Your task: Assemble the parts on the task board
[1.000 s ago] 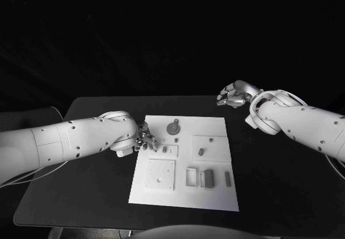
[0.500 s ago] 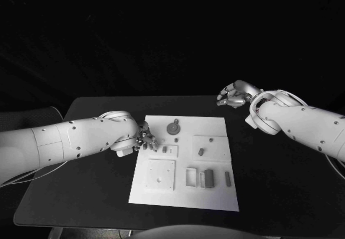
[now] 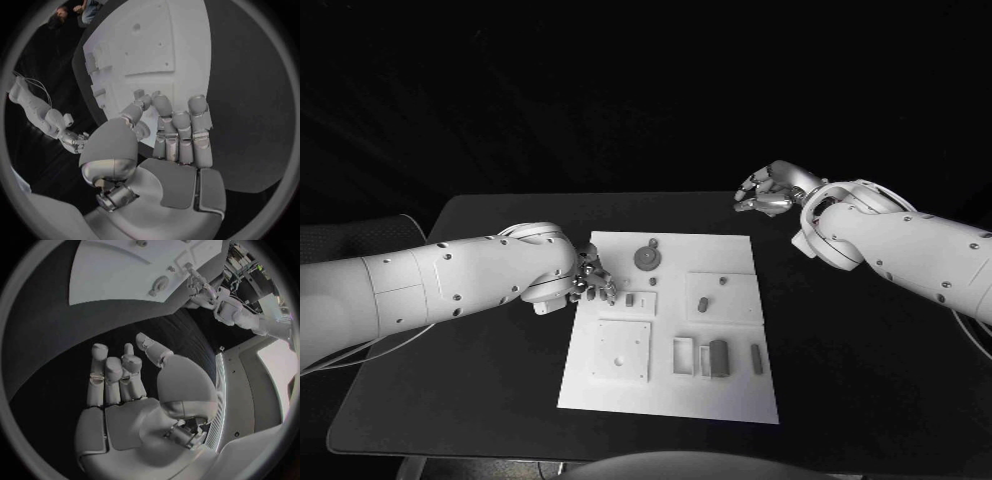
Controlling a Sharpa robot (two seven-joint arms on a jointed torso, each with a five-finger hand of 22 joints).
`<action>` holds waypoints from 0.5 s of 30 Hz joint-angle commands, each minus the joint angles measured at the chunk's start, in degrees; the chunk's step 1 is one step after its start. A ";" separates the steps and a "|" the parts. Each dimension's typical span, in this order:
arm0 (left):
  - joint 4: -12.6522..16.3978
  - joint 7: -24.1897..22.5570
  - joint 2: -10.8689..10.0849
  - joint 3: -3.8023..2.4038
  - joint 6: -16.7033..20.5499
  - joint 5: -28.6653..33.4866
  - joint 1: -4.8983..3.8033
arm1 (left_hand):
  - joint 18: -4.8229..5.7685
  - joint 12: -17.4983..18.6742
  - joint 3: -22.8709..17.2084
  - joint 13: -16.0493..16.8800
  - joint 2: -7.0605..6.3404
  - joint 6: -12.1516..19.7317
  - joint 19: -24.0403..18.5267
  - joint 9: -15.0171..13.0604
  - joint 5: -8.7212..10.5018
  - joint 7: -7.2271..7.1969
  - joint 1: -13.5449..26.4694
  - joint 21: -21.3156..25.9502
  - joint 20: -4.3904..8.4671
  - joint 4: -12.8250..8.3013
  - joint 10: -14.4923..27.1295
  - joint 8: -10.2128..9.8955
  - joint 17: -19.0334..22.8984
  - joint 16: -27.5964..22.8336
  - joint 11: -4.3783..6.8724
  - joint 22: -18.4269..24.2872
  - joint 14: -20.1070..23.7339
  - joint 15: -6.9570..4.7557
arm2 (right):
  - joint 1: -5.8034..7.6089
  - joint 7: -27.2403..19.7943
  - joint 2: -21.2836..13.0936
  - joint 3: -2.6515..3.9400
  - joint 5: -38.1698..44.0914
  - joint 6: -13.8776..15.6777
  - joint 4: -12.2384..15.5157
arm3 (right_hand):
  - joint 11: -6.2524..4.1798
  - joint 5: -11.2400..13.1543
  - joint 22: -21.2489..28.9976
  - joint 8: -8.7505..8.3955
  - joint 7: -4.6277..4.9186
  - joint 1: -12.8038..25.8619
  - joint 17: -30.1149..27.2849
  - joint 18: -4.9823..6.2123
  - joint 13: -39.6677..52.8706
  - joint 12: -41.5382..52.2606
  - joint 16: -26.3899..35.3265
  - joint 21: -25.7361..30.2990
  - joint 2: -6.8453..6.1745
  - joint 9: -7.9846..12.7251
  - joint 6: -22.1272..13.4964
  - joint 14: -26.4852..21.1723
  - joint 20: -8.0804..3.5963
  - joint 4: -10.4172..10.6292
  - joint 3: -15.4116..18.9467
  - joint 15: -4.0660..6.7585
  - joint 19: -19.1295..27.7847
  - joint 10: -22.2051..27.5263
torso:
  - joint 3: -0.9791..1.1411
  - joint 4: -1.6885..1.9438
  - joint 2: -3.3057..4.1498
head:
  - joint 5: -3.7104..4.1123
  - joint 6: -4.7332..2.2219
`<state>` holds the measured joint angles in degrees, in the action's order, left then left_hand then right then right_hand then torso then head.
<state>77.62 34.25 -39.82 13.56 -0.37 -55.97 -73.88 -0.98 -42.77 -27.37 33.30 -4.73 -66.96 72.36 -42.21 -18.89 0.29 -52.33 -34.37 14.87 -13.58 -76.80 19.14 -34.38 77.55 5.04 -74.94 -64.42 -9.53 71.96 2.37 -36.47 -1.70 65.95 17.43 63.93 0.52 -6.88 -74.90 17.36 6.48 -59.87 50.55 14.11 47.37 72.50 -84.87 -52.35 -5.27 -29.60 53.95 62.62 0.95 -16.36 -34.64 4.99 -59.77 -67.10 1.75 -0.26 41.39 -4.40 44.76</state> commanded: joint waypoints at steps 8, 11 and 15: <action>0.11 -0.86 0.22 0.02 -0.04 -0.19 0.06 | -0.99 -0.05 0.85 -0.12 -0.90 -1.06 -0.23 0.27 0.46 1.01 1.77 0.01 0.04 0.30 0.36 -0.05 0.13 0.22 -0.28 -0.95 0.16 -0.09 | -0.01 -0.40 0.00 0.02 0.22 -0.44 0.08 | 0.00 -0.12 -0.85 -0.40 0.50 0.47 -0.06 0.89 0.08 -0.22 0.20 0.35 -0.10 -0.08 -0.19 -0.08 0.25 0.10 -0.14 0.42 -0.15 0.50 | 0.00 -0.01 -0.01 | -0.02 0.05; 0.11 -0.86 0.22 0.02 -0.18 -0.19 0.06 | -1.00 -0.04 0.91 -0.13 -0.94 -1.06 -0.23 0.26 0.47 1.01 1.86 0.02 0.05 0.34 0.37 -0.06 0.14 0.23 -0.28 -0.95 0.17 -0.09 | -0.01 -0.41 0.01 0.02 0.22 -0.45 0.09 | 0.00 -0.12 -0.85 -0.41 0.50 0.46 -0.06 0.89 0.08 -0.22 0.20 0.35 -0.10 -0.08 -0.20 -0.08 0.25 0.10 -0.15 0.41 -0.15 0.50 | -0.01 -0.01 -0.01 | -0.02 0.03; 0.10 -0.84 0.20 0.02 -0.35 -0.19 0.06 | -1.01 -0.04 0.93 -0.13 -0.94 -1.06 -0.23 0.25 0.47 1.01 1.89 0.02 0.05 0.37 0.37 -0.06 0.14 0.23 -0.28 -0.95 0.17 -0.09 | -0.01 -0.41 0.01 0.02 0.22 -0.45 0.08 | 0.01 -0.12 -0.84 -0.43 0.51 0.45 -0.06 0.89 0.08 -0.22 0.20 0.36 -0.11 -0.09 -0.21 -0.08 0.24 0.10 -0.15 0.41 -0.16 0.50 | -0.01 0.00 0.00 | -0.04 0.10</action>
<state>77.63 33.99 -39.72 13.58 -0.37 -55.98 -73.84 -1.01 -42.77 -26.69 33.25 -5.67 -67.76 72.26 -41.98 -18.62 0.71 -51.01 -34.37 14.97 -13.22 -76.54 19.30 -34.33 77.60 5.02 -74.93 -64.29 -9.67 71.96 2.37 -36.46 -1.70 65.95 17.44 63.94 0.51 -6.87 -74.90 17.18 6.67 -59.87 50.55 14.10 47.37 72.50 -84.88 -52.35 -5.27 -29.59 53.76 62.61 0.95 -16.36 -34.64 4.96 -59.77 -67.10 1.72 -0.26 41.39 -4.43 44.83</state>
